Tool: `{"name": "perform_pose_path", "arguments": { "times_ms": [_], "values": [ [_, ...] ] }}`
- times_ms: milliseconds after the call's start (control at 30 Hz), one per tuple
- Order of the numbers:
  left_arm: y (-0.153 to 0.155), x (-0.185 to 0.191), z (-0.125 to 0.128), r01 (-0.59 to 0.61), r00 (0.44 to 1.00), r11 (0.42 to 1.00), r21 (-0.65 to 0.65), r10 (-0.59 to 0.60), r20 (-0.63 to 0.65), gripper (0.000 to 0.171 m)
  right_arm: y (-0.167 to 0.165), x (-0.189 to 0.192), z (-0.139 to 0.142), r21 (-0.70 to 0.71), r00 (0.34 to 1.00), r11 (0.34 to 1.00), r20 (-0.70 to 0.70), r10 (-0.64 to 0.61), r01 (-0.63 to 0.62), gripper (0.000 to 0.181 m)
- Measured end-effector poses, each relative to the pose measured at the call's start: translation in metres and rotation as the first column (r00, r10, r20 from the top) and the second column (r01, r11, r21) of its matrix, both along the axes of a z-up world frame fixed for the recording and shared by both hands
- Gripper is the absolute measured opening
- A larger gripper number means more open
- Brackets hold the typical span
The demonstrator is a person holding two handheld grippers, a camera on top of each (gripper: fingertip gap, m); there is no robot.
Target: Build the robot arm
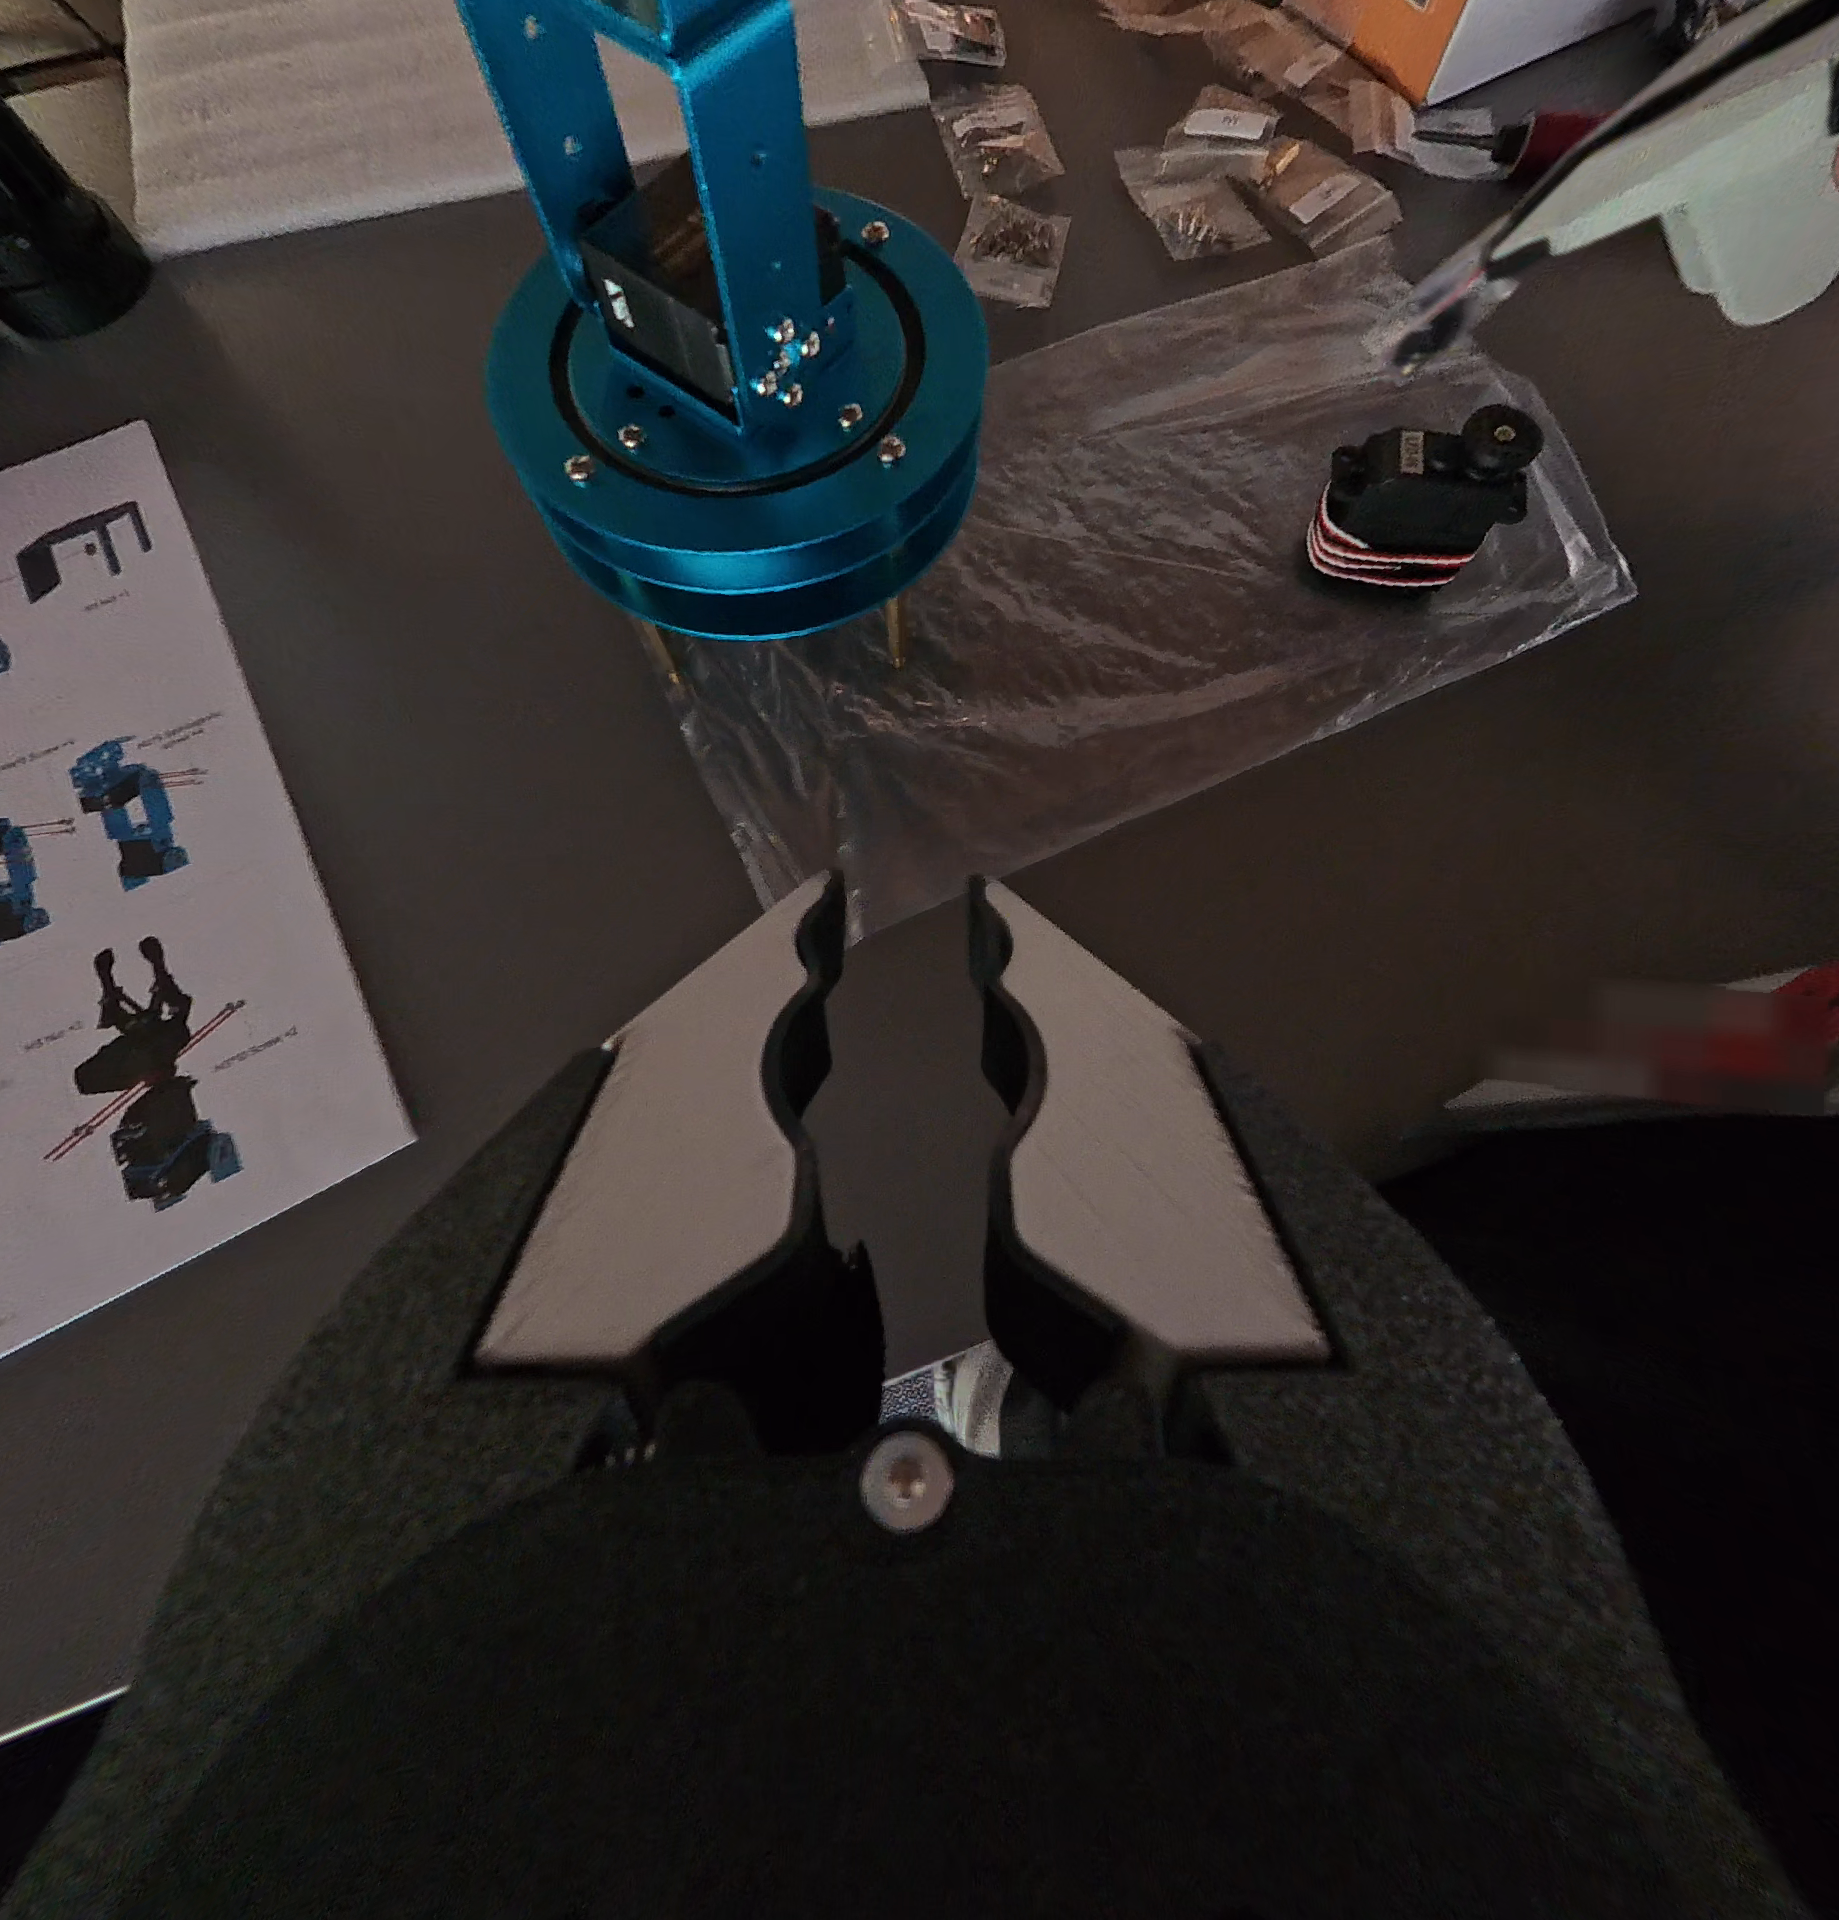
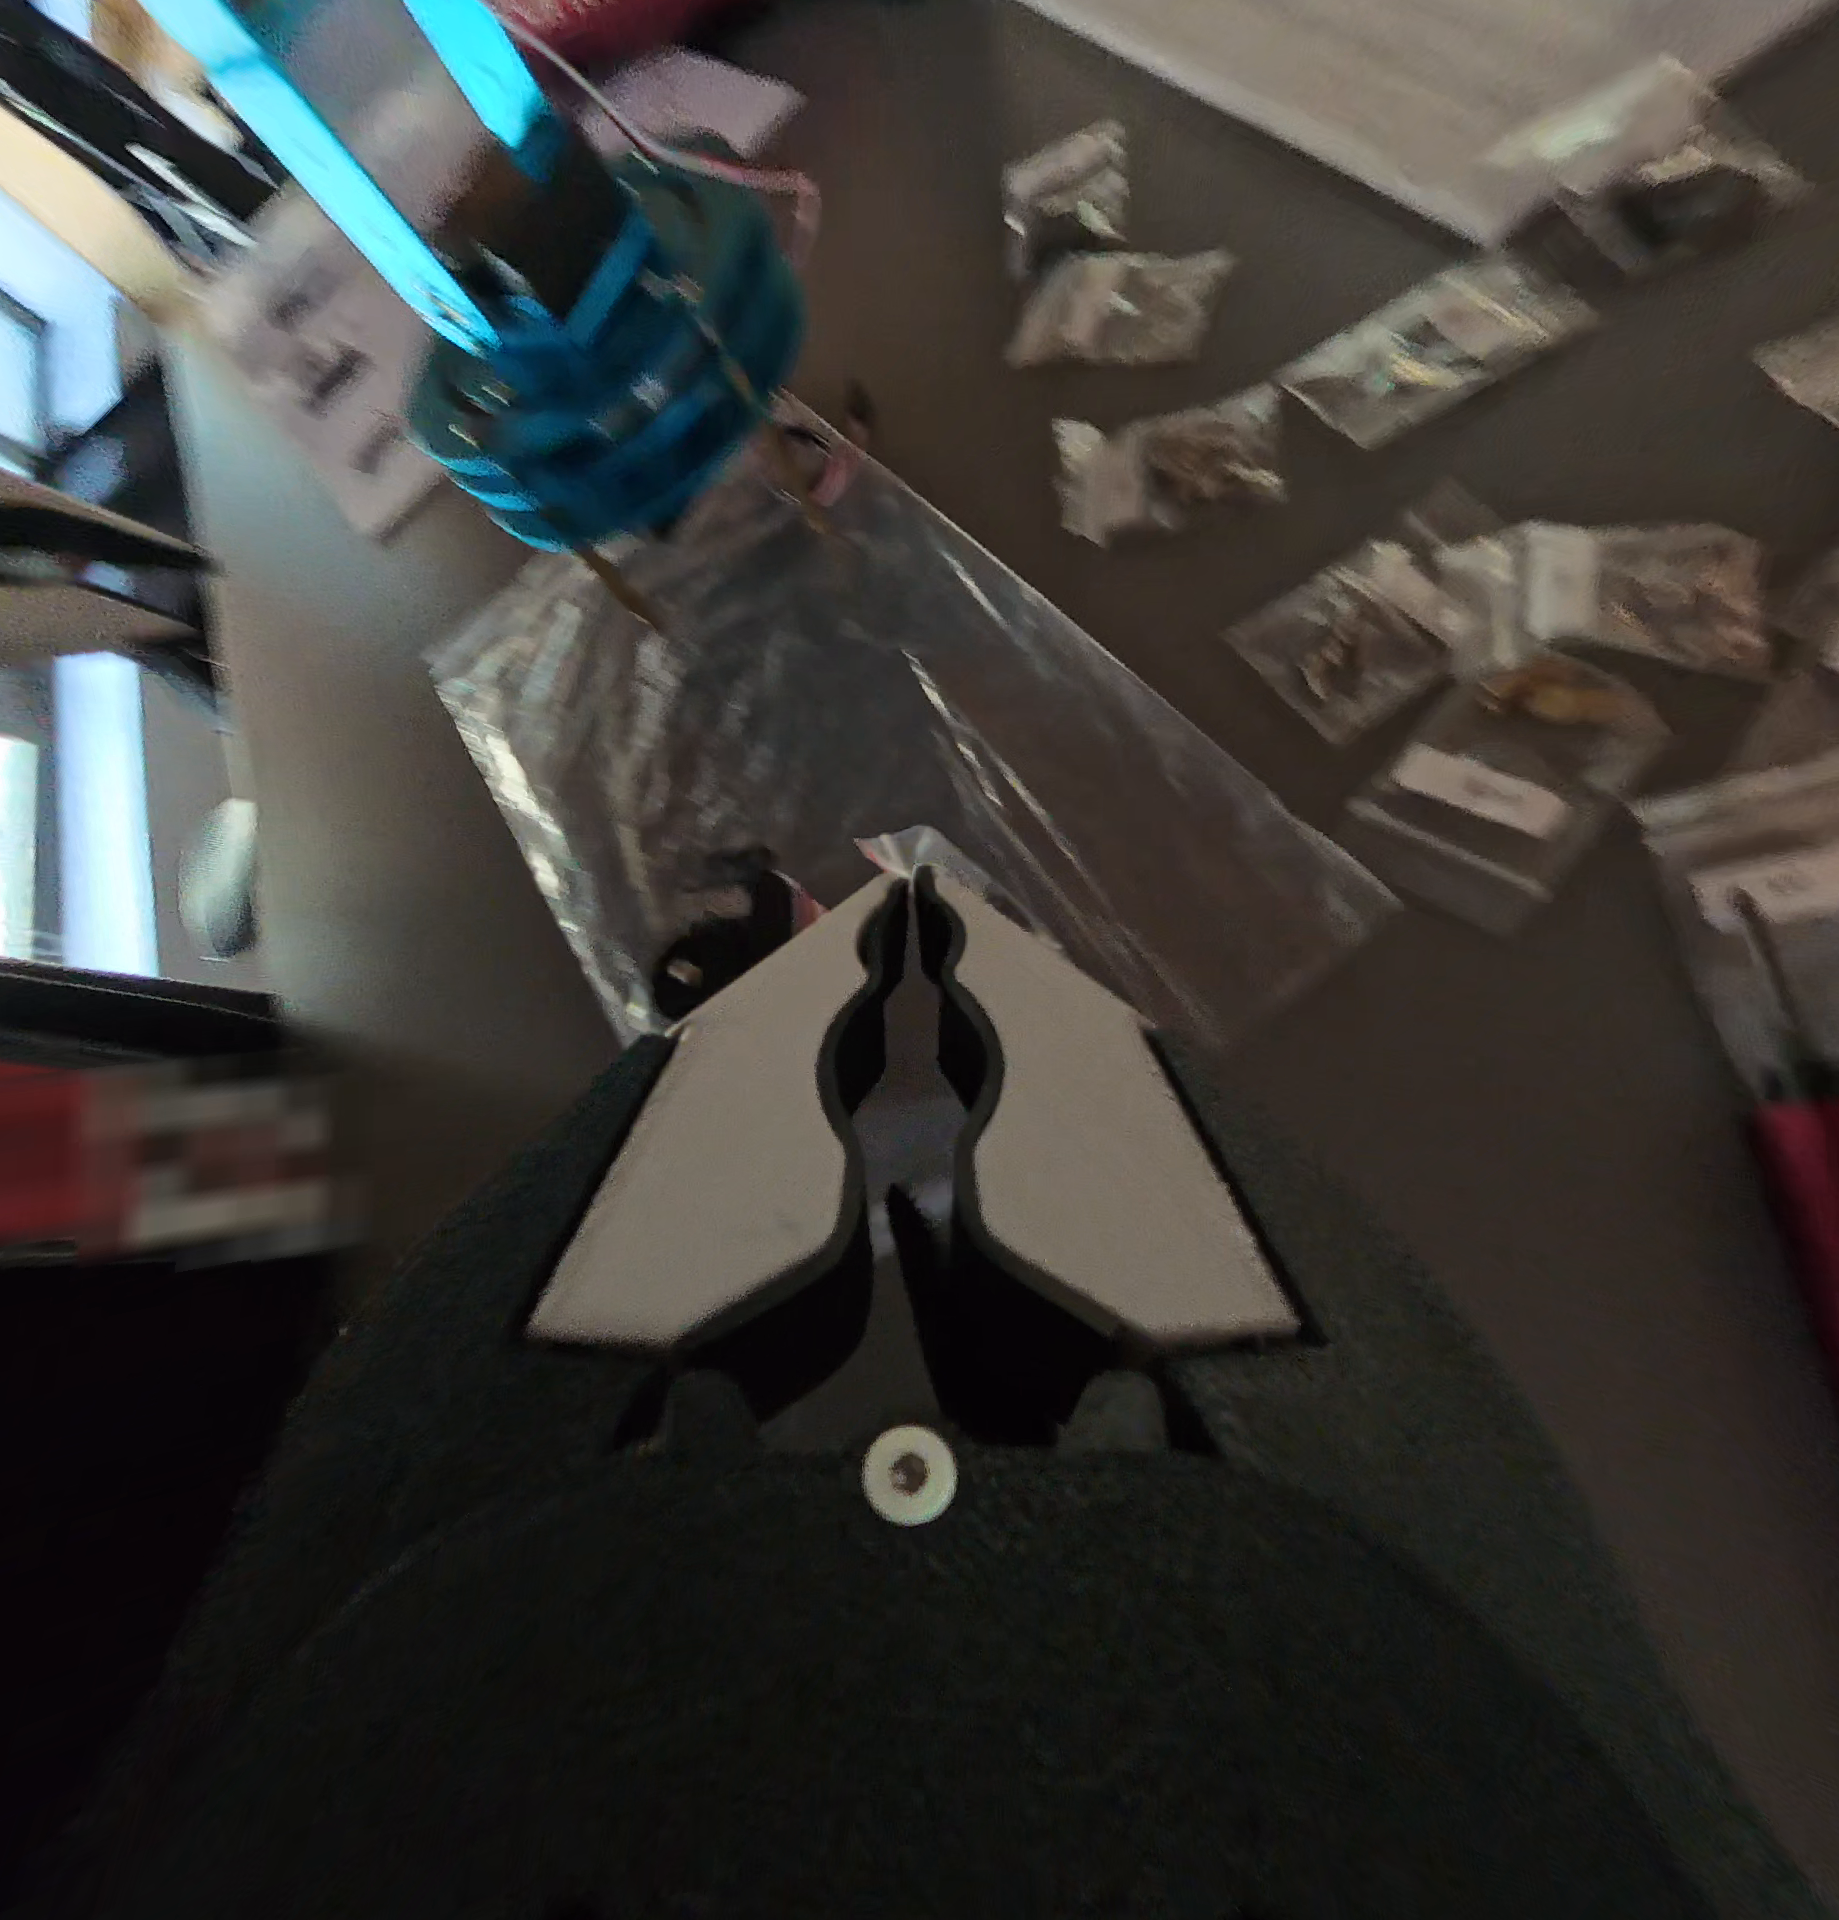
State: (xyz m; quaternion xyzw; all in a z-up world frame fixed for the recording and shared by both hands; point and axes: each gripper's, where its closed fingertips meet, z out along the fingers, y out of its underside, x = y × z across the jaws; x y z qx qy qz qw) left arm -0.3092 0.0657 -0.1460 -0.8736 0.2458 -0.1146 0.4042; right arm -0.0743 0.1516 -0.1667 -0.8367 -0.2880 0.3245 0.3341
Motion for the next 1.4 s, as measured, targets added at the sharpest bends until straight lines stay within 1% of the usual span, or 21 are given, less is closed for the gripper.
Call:
{"name": "perform_pose_path", "arguments": {
  "times_ms": [67, 133, 200, 267, 300, 333, 400, 467, 600, 667, 733, 833, 900, 933, 1000, 1100, 1200, 1267, 1300, 1367, 1400],
  "values": [
    [0.001, 0.007, 0.000, -0.002, 1.000, 1.000, -0.008, 0.002, 0.015, 0.023, -0.003, -0.025, 0.020, -0.016, 0.989, 0.998, -0.136, 0.059, -0.061, 0.001],
    [0.003, 0.013, 0.001, -0.008, 0.999, 1.000, -0.013, 0.008, 0.034, 0.023, -0.004, -0.049, 0.036, -0.056, 0.957, 0.991, -0.272, 0.103, -0.122, 0.001],
    [0.004, 0.018, 0.002, -0.020, 0.999, 1.000, -0.016, 0.021, 0.042, 0.023, -0.003, -0.068, 0.034, -0.118, 0.939, 0.977, -0.317, 0.133, -0.178, 0.001],
    [0.004, 0.022, 0.001, -0.034, 0.999, 0.999, -0.019, 0.035, 0.041, 0.023, -0.003, -0.081, 0.020, -0.175, 0.942, 0.957, -0.285, 0.178, -0.233, 0.002],
    [0.002, 0.023, 0.000, -0.042, 0.998, 0.999, -0.023, 0.043, 0.040, 0.023, -0.004, -0.084, 0.013, -0.199, 0.945, 0.944, -0.250, 0.210, -0.262, 0.006],
    [0.001, 0.024, -0.001, -0.050, 0.998, 0.998, -0.029, 0.051, 0.039, 0.023, -0.001, -0.082, 0.006, -0.205, 0.954, 0.944, -0.206, 0.215, -0.257, 0.014],
    [-0.004, 0.025, -0.004, -0.069, 0.997, 0.997, -0.040, 0.070, 0.032, 0.023, 0.008, -0.069, 0.003, -0.189, 0.968, 0.956, -0.158, 0.197, -0.225, 0.018],
    [-0.009, 0.022, -0.007, -0.100, 0.995, 0.994, -0.047, 0.101, 0.024, 0.023, 0.022, -0.045, 0.004, -0.156, 0.982, 0.974, -0.120, 0.147, -0.165, 0.020],
    [-0.023, 0.015, -0.012, -0.170, 0.984, 0.983, -0.069, 0.173, 0.041, 0.023, 0.046, -0.001, 0.014, -0.097, 0.995, 0.993, -0.086, 0.053, -0.062, 0.022],
    [-0.027, 0.011, -0.013, -0.193, 0.979, 0.978, -0.073, 0.197, 0.054, 0.023, 0.051, 0.011, 0.016, -0.089, 0.997, 0.995, -0.066, 0.038, -0.044, 0.024],
    [-0.028, 0.008, -0.015, -0.204, 0.975, 0.976, -0.080, 0.210, 0.072, 0.023, 0.050, 0.013, 0.014, -0.088, 0.998, 0.995, -0.030, 0.052, -0.054, 0.024],
    [-0.024, 0.006, -0.019, -0.192, 0.974, 0.977, -0.094, 0.202, 0.106, 0.023, 0.043, -0.007, 0.014, -0.063, 0.996, 0.994, 0.003, 0.087, -0.087, 0.025],
    [-0.018, 0.004, -0.020, -0.170, 0.977, 0.981, -0.088, 0.180, 0.112, 0.023, 0.035, -0.035, 0.011, -0.061, 0.989, 0.988, 0.031, 0.147, -0.145, 0.029],
    [-0.014, 0.003, -0.019, -0.156, 0.980, 0.985, -0.079, 0.164, 0.112, 0.023, 0.033, -0.050, 0.007, -0.050, 0.981, 0.982, 0.070, 0.184, -0.180, 0.029],
    [-0.007, 0.000, -0.017, -0.123, 0.984, 0.990, -0.064, 0.130, 0.118, 0.023, 0.040, -0.076, -0.005, -0.008, 0.956, 0.966, 0.140, 0.256, -0.257, 0.030],
    [-0.002, -0.005, -0.013, -0.059, 0.989, 0.997, -0.046, 0.064, 0.130, 0.023, 0.052, -0.096, -0.030, -0.084, 0.919, 0.940, 0.201, 0.341, -0.330, 0.031],
    [-0.001, -0.018, -0.012, 0.000, 0.995, 1.000, -0.026, 0.002, 0.097, 0.023, 0.061, -0.104, -0.049, -0.123, 0.903, 0.933, 0.236, 0.360, -0.340, 0.031],
    [-0.003, -0.024, -0.010, 0.047, 0.995, 0.999, -0.018, -0.045, 0.094, 0.023, 0.063, -0.110, -0.050, -0.115, 0.900, 0.927, 0.223, 0.374, -0.357, 0.021],
    [-0.003, -0.025, -0.010, 0.069, 0.993, 0.998, -0.016, -0.067, 0.100, 0.023, 0.060, -0.113, -0.048, -0.133, 0.898, 0.919, 0.201, 0.392, -0.372, 0.010],
    [-0.001, -0.028, -0.009, 0.099, 0.989, 0.995, -0.013, -0.097, 0.112, 0.023, 0.052, -0.112, -0.044, -0.165, 0.895, 0.907, 0.169, 0.413, -0.388, 0.002],
    [0.001, -0.027, -0.006, 0.115, 0.985, 0.993, -0.006, -0.113, 0.130, 0.023, 0.049, -0.110, -0.040, -0.162, 0.898, 0.909, 0.162, 0.409, -0.384, 0.002]
  ]
}}
